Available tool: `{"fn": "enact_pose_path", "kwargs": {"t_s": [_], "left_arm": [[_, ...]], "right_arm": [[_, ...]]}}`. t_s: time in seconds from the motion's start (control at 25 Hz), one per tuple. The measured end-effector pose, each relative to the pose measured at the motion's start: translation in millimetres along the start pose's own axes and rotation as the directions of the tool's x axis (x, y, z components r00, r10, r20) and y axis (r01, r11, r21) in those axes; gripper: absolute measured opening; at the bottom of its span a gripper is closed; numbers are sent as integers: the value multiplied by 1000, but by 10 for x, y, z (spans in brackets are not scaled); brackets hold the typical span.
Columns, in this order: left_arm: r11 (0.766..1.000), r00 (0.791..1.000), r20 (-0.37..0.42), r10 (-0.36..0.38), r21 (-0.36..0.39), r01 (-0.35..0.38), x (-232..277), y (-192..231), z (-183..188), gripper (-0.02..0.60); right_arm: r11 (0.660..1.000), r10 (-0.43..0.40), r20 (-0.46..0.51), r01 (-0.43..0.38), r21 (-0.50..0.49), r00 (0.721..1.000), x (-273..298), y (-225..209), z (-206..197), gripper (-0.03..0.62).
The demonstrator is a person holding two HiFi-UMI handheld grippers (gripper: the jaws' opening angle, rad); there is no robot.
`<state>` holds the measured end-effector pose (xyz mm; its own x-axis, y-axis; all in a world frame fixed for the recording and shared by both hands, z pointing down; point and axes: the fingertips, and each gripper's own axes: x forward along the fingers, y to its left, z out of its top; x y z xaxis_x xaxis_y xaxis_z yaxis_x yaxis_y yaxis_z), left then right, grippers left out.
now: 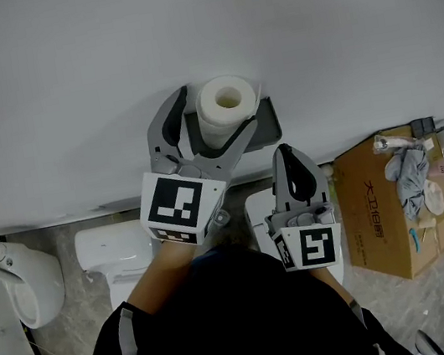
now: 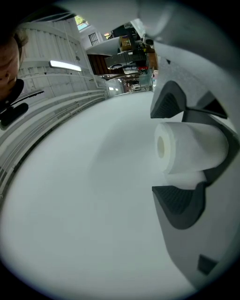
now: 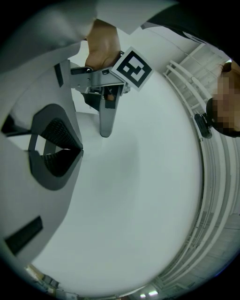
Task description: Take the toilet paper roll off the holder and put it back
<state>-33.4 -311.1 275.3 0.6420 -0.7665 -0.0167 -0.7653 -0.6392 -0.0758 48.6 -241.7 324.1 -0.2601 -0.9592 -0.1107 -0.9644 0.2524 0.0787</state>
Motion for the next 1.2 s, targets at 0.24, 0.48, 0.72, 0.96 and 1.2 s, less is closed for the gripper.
{"fn": "enact_pose_path", "kwargs": {"t_s": [0.24, 0.48, 0.72, 0.96, 1.2], "left_arm": [[998, 1000, 13, 1, -57, 0, -317, -18, 135, 438], [993, 990, 76, 115, -3, -115, -720, 149, 117, 152], [983, 982, 48, 182, -5, -182, -904, 140, -157, 6], [974, 975, -20, 223, -23, -224, -984, -8, -627, 6], [971, 971, -35, 235, -38, -236, -1032, -106, -936, 6]], "right_arm": [[999, 39, 9, -39, 0, 999, 13, 115, 37, 18], [997, 77, 29, -77, 5, 997, 21, 269, 104, 18], [997, 75, 46, -75, 9, 996, -19, 316, 169, 18], [998, 68, 15, -68, 7, 998, -88, 354, 4, 18], [998, 56, -19, -57, -5, 998, -164, 314, -262, 18]]}}
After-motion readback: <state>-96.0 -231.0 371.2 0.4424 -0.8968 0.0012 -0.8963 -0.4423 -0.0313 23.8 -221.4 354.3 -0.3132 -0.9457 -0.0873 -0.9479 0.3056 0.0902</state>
